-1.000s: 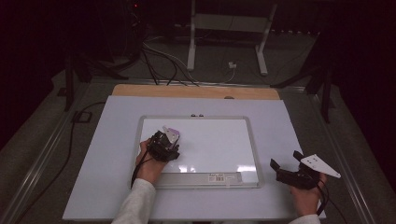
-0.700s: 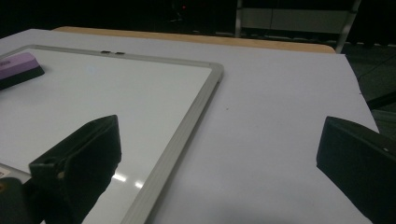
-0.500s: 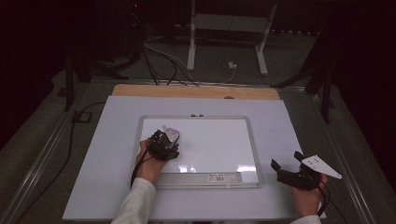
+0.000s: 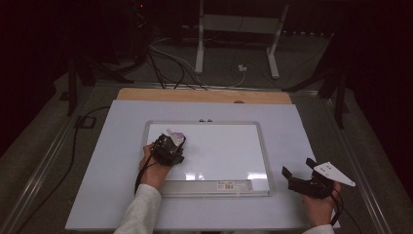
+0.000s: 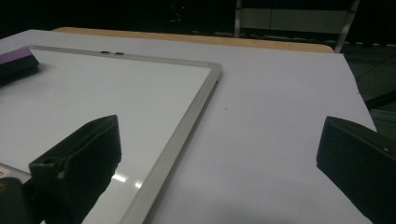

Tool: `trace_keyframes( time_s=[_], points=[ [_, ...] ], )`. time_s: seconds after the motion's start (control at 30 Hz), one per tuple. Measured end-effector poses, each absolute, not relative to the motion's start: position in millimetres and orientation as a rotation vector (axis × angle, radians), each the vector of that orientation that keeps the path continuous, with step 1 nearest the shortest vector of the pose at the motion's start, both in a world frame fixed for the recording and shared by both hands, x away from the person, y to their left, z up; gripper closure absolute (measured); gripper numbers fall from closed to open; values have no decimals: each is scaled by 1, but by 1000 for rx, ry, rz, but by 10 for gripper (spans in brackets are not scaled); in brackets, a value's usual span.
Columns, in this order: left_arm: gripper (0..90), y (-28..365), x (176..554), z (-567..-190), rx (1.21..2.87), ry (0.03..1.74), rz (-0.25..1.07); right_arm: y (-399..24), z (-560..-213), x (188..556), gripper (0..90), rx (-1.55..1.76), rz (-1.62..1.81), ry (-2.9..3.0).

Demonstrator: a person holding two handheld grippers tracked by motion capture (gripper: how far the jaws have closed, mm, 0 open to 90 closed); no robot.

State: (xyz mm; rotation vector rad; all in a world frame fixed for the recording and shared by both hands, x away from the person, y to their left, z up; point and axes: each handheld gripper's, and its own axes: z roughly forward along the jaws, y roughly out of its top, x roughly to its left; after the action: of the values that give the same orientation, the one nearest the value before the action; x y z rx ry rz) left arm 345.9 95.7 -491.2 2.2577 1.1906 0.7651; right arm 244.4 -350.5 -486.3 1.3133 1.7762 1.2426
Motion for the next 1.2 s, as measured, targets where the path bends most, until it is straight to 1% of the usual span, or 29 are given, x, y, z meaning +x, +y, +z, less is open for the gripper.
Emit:
trace_keyframes(
  time_s=[0.1,0.3,0.43,0.5,0.67,1.2],
  points=[
    [433,99,348,-491,2257,1211,765,-351,-486,244,3,1317,1246,1772],
    [493,101,348,-491,2261,1213,790,-351,-486,245,3,1315,1245,1774],
    [592,104,348,-485,2219,1228,811,-351,-486,244,3,1317,1246,1771],
    [630,108,349,-482,2202,1240,791,-352,-486,244,3,1318,1246,1771],
    [639,110,351,-482,2198,1253,778,-351,-486,244,3,1317,1246,1772],
    [643,119,355,-470,2108,1291,767,-351,-486,244,3,1318,1246,1770]
  ],
)
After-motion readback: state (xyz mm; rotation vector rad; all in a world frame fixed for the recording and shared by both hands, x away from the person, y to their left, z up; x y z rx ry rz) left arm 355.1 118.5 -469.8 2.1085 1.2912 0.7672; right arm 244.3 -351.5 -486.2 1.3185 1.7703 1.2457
